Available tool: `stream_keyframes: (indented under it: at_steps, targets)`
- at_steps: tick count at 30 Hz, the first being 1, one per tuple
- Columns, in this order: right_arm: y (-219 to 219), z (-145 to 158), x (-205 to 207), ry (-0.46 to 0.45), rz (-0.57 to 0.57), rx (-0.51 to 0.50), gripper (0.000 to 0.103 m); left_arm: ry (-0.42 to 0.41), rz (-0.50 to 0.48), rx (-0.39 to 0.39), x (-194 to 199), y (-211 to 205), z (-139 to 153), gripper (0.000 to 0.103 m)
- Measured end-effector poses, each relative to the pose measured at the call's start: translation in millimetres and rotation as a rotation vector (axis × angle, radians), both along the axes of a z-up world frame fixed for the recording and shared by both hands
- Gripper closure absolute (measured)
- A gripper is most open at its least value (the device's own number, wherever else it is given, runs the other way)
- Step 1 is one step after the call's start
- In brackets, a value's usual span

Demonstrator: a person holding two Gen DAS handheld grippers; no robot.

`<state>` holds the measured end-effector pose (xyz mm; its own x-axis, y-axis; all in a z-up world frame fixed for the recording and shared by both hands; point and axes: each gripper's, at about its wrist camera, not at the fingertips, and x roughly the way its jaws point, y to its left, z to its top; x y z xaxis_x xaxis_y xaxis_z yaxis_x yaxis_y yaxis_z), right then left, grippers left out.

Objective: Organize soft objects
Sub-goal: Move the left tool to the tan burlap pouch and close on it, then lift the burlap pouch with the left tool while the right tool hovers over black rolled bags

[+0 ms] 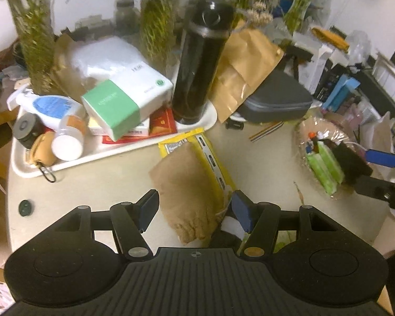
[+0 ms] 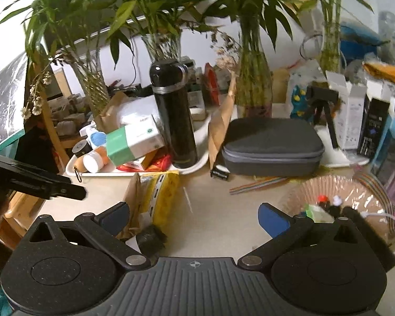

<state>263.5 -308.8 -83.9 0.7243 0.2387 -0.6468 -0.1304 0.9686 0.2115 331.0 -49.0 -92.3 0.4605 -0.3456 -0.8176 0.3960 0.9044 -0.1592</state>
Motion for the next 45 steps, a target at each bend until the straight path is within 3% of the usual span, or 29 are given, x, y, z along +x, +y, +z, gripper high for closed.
stream_keyframes:
  at_steps: [6, 22, 25, 29, 30, 33, 45]
  targets:
    - [-5, -3, 6, 0.023, -0.017, 0.019, 0.0, 0.069, 0.059, 0.018, 25, -20, -19, 0.043]
    - [-24, -7, 8, 0.053, -0.048, 0.104, 0.0, 0.135, 0.163, 0.038, 57, -43, -54, 0.045]
    - [-22, -6, 8, 0.051, -0.045, 0.102, 0.0, 0.146, 0.168, 0.031, 59, -43, -58, 0.054]
    - [-19, -6, 8, 0.048, -0.04, 0.094, 0.0, 0.171, 0.158, 0.024, 62, -44, -65, 0.088]
    - [-18, -6, 9, 0.049, -0.039, 0.091, 0.0, 0.17, 0.163, 0.023, 62, -44, -65, 0.091]
    - [-18, -7, 10, 0.049, -0.042, 0.082, 0.0, 0.15, 0.184, 0.026, 60, -41, -61, 0.098]
    - [-20, -10, 11, 0.056, -0.074, 0.07, 0.0, -0.049, 0.174, -0.09, 29, -15, 13, 0.1]
